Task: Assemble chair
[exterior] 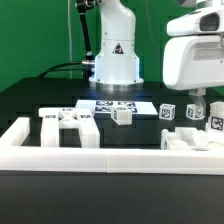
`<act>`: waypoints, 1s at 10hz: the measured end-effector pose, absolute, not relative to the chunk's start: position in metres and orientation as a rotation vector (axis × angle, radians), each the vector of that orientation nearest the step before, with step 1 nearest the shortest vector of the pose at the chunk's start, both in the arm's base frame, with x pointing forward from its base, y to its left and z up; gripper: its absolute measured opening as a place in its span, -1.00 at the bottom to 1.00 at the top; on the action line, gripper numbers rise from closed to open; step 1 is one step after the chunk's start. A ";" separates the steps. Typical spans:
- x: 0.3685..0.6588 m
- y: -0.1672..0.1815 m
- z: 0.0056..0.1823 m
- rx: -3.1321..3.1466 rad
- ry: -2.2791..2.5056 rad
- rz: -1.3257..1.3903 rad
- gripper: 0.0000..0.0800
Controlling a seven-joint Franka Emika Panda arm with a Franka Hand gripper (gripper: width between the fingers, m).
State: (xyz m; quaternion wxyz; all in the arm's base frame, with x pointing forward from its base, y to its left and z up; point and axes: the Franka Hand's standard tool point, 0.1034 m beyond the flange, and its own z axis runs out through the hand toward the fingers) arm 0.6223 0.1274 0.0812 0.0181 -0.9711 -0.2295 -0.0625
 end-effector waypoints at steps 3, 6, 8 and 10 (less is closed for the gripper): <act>0.623 0.125 0.081 -2.970 -0.914 -0.197 0.31; 0.623 0.125 0.081 -2.980 -0.872 -0.197 -0.28; 0.622 0.125 0.081 -2.989 -0.829 -0.196 -0.28; 0.622 0.126 0.081 -3.036 -0.577 -0.190 -0.28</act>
Offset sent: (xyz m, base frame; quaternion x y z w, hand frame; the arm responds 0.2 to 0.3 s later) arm 0.0000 0.0000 0.0000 0.0000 0.0000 0.0000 1.0000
